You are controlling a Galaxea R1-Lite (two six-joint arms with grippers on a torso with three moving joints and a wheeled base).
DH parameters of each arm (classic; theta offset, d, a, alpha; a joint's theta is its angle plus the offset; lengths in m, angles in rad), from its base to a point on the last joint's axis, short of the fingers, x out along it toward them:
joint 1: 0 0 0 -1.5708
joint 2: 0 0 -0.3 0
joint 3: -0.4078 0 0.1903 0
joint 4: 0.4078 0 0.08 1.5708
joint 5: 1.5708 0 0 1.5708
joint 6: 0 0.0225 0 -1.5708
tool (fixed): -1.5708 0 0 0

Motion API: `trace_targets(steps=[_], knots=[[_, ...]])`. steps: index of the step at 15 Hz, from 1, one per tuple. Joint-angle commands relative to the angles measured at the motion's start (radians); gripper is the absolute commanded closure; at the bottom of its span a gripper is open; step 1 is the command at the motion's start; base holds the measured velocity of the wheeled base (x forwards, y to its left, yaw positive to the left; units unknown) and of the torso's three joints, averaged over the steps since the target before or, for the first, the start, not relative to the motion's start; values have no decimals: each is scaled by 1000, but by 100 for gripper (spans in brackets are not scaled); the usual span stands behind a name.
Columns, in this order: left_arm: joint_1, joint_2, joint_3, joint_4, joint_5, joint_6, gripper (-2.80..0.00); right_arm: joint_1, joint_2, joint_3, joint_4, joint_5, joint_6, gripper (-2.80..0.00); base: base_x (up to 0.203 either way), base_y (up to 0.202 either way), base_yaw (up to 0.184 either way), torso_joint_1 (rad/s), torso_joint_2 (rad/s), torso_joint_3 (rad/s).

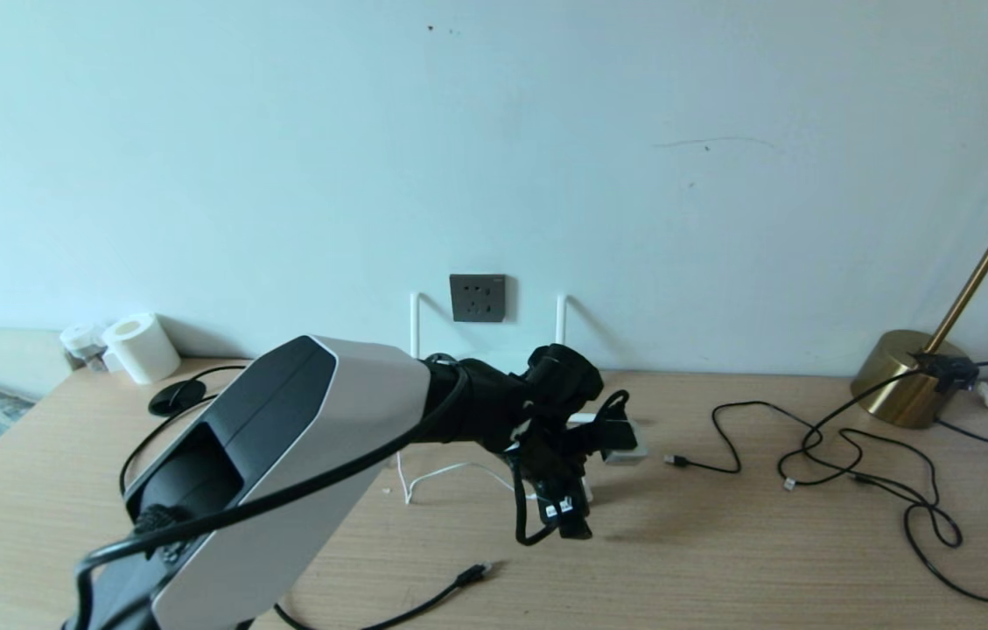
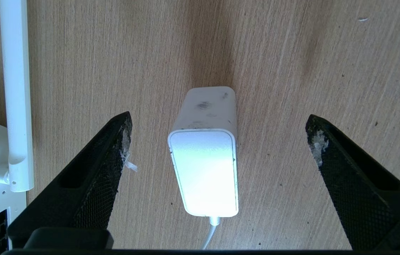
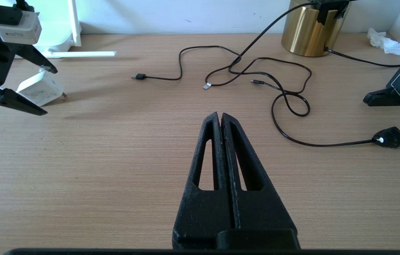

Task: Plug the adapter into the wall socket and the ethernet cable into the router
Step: Pick up plug

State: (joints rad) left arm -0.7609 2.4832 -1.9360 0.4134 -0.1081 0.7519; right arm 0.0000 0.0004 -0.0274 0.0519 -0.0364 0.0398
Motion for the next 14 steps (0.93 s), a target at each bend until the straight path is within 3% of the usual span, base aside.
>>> trace_targets(steps=[1, 14], knots=[[2, -9, 0, 15, -1, 4, -280, 0, 0, 0, 0, 0, 0, 0, 0, 0, 0, 0, 0, 0], [-2, 11, 0, 13, -4, 3, -280, 0, 0, 0, 0, 0, 0, 0, 0, 0, 0, 0, 0, 0]])
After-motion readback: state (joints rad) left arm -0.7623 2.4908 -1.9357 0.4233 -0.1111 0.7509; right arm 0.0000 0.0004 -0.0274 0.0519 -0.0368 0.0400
